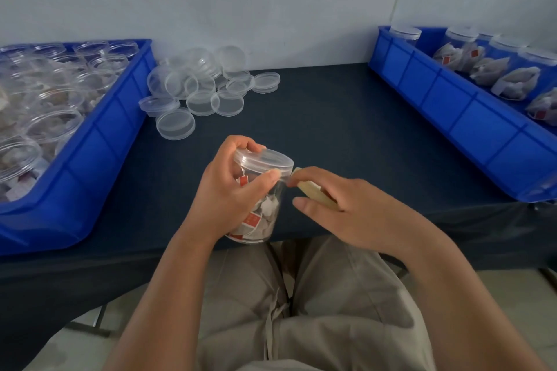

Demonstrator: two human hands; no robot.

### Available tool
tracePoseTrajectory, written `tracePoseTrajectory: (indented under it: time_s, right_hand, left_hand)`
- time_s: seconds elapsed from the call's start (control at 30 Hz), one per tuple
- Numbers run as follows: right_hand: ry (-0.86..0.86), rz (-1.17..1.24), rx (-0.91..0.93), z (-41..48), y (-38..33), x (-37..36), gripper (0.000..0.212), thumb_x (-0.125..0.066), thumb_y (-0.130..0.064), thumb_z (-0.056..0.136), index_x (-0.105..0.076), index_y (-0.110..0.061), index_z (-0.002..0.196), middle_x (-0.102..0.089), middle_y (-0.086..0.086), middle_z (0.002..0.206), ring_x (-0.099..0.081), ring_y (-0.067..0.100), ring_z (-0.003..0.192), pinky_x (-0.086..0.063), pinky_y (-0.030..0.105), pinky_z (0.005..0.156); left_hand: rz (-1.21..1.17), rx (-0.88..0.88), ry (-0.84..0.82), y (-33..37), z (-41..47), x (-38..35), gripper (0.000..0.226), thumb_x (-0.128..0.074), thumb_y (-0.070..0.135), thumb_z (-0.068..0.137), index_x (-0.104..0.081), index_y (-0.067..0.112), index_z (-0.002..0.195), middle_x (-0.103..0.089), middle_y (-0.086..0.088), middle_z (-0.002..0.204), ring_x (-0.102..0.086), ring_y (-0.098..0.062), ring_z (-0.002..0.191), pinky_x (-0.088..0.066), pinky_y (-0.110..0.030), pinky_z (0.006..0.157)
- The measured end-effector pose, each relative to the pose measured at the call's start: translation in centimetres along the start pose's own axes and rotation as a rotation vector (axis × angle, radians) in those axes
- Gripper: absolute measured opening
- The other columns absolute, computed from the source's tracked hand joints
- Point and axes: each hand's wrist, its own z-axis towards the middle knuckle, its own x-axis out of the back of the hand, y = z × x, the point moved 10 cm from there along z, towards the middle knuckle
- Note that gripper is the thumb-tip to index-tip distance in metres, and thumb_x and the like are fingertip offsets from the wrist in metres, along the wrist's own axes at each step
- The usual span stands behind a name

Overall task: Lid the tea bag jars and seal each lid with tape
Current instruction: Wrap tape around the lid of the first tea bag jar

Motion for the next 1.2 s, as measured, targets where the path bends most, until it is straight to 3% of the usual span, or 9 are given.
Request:
tracePoseTrajectory:
  time_s: [0.1,0.2,0.33,0.53,0.63,0.8,1.0,1.13,1.2]
  right_hand:
    - [-0.015,0.023,0.005,0.0,0.4,0.3,0.037,-0.032,-0.076,0.102,-0.043,-0.069,0.137,-0.061,-0.045,0.088,-0.059,-0.019,0.082,-0.042,0.019,0.071]
    - [0.030,0.020,-0.009,0.2,0.9,0.9,0.039,-0.027,-0.078,0.102,-0.043,-0.072,0.137,-0.058,-0.048,0.124,-0.057,-0.017,0.110,-0.049,0.026,0.094]
    - [0.075,0.013,-0.014,0.4,1.6,1.5,0.040,-0.031,-0.078,0.101,-0.047,-0.069,0.137,-0.059,-0.051,0.106,-0.057,-0.021,0.095,-0.043,0.019,0.075]
    - [0.155,0.022,0.007,0.6,1.2,2.2,0.036,-0.040,-0.070,0.103,-0.057,-0.059,0.133,-0.061,-0.043,0.085,-0.061,-0.011,0.080,-0.041,0.016,0.054]
    - [0.168,0.052,0.034,0.5,0.6,2.3,0.033,-0.043,-0.067,0.105,-0.060,-0.056,0.132,-0.061,-0.043,0.083,-0.062,-0.009,0.077,-0.042,0.003,0.065]
    - [0.171,0.054,0.045,0.4,0.5,2.5,0.036,-0.043,-0.068,0.104,-0.060,-0.057,0.133,-0.058,-0.046,0.078,-0.061,-0.011,0.073,-0.039,0.000,0.068]
    - [0.173,-0.012,0.037,0.5,0.8,2.5,0.037,-0.038,-0.071,0.105,-0.054,-0.062,0.136,-0.065,-0.040,0.093,-0.064,-0.007,0.082,-0.044,0.013,0.058]
    - [0.240,0.044,0.032,0.6,0.8,2.5,0.040,-0.039,-0.069,0.105,-0.057,-0.056,0.139,-0.065,-0.040,0.092,-0.064,-0.007,0.078,-0.044,0.006,0.066]
    - [0.270,0.052,0.016,0.7,0.8,2.4,0.041,-0.039,-0.070,0.104,-0.056,-0.055,0.139,-0.066,-0.031,0.087,-0.064,0.000,0.071,-0.046,0.012,0.058]
  left_hand:
    - [-0.001,0.022,-0.003,-0.6,0.2,0.2,0.034,-0.074,0.044,0.080,-0.058,0.041,0.110,-0.072,0.012,0.120,-0.076,-0.018,0.100,-0.063,-0.030,0.077]
    - [-0.030,0.039,-0.031,-1.0,0.3,0.2,0.031,-0.073,0.046,0.082,-0.060,0.038,0.109,-0.074,0.011,0.119,-0.076,-0.015,0.101,-0.061,-0.024,0.076]
    - [-0.135,0.101,-0.050,-1.8,0.3,0.3,0.027,-0.071,0.045,0.085,-0.064,0.034,0.108,-0.077,0.003,0.120,-0.076,-0.016,0.097,-0.059,-0.024,0.075]
    - [-0.418,0.275,-0.202,-3.2,0.0,-1.4,0.048,-0.069,0.045,0.088,-0.065,0.033,0.134,-0.073,-0.017,0.131,-0.073,-0.041,0.112,-0.062,-0.049,0.089]
    - [-0.555,0.375,-0.231,-3.9,-0.5,-2.7,0.066,-0.073,0.049,0.087,-0.056,0.035,0.149,-0.066,-0.025,0.139,-0.068,-0.045,0.121,-0.057,-0.054,0.097]
    - [-0.600,0.441,-0.240,-4.9,-1.1,-3.2,0.089,-0.080,0.054,0.079,-0.043,0.034,0.158,-0.064,-0.024,0.143,-0.060,-0.049,0.133,-0.044,-0.065,0.115]
    - [-0.568,0.417,-0.253,-4.1,-1.0,-3.4,0.099,-0.090,0.063,0.069,-0.058,0.004,0.141,-0.063,-0.029,0.141,-0.065,-0.043,0.121,-0.053,-0.057,0.101]
    - [-0.474,0.312,-0.259,-3.4,0.0,-2.8,0.084,-0.081,0.069,0.080,-0.065,0.010,0.138,-0.068,-0.025,0.133,-0.067,-0.040,0.117,-0.055,-0.054,0.098]
    - [-0.422,0.283,-0.225,-3.3,0.4,-2.1,0.081,-0.079,0.069,0.081,-0.066,0.016,0.142,-0.072,-0.019,0.128,-0.071,-0.034,0.113,-0.059,-0.048,0.094]
